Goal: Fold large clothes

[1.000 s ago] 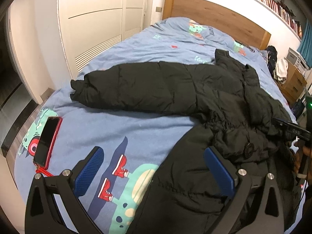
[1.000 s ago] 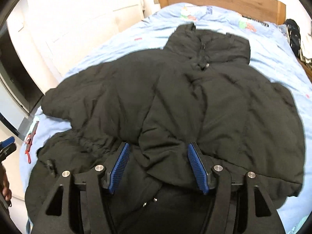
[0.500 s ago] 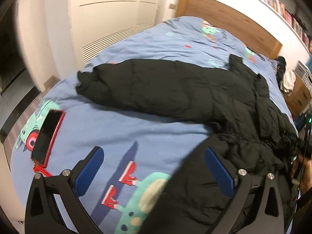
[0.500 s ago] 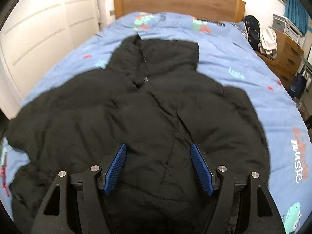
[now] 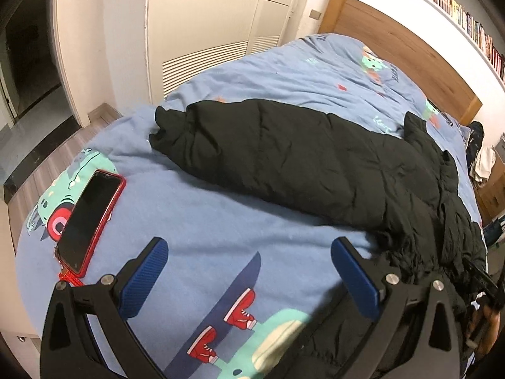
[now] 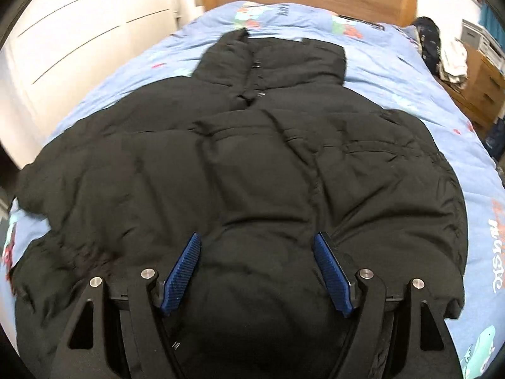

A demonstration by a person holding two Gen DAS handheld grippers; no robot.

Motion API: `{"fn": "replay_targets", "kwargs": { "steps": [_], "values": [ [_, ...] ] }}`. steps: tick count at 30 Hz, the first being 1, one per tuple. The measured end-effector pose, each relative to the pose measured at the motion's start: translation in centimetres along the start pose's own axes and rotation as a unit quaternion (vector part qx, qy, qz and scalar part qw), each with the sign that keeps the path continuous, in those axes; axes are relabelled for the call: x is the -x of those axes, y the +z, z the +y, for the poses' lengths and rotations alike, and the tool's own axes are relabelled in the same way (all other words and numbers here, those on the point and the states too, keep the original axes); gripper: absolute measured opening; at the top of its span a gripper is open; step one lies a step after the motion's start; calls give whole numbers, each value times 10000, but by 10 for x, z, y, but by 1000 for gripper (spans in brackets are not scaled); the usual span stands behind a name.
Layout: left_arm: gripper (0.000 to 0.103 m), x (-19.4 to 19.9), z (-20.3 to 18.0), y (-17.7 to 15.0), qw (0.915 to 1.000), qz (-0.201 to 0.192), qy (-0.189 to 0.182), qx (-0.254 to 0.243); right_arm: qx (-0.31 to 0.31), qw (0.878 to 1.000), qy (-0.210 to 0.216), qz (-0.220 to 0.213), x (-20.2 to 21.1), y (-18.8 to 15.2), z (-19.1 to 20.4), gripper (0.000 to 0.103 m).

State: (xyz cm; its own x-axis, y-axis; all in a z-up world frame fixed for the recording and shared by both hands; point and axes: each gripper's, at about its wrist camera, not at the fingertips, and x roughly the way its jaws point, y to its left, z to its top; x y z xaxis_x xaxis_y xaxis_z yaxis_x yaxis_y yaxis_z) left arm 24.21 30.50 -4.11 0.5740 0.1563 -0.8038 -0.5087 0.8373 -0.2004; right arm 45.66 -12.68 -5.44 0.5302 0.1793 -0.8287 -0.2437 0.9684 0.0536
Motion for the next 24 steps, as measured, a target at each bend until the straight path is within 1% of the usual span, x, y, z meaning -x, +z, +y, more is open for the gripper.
{"fn": "replay_targets", "kwargs": {
  "steps": [2, 6, 9, 11, 13, 17, 20, 22, 24],
  "values": [
    [103, -2, 0, 1, 10000, 15, -16, -10, -63, 9999, 31, -79, 9, 3, 1, 74],
    [103, -12, 0, 1, 9999, 95, 48, -12, -56, 9997, -165, -194, 8, 8, 8, 73],
    [103, -19, -3, -2, 9999, 143, 23, -13, 66, 9994, -332, -9, -9, 2, 16, 74],
    [103, -22, -6, -4, 9998, 155, 62, -66, 147, 9990, -409, 42, -16, -3, 19, 75],
    [103, -24, -7, -6, 9998, 187, 93, -75, 153, 9992, -371, 53, -15, -6, 19, 75],
    [103, -24, -14, -8, 9997, 184, 133, -117, 105, 9998, -150, 8, 1, -8, 13, 75],
    [103, -19, -41, -7, 9992, 116, 110, -367, 98, 9996, -169, -197, 20, -8, 5, 75],
    [103, -16, -71, -6, 9981, 81, 9, -612, 81, 9991, -242, -350, 32, -5, -7, 75],
    [103, -15, -111, -5, 9961, 64, -159, -871, 72, 9982, -337, -483, 44, -1, -21, 75]
  ]
}}
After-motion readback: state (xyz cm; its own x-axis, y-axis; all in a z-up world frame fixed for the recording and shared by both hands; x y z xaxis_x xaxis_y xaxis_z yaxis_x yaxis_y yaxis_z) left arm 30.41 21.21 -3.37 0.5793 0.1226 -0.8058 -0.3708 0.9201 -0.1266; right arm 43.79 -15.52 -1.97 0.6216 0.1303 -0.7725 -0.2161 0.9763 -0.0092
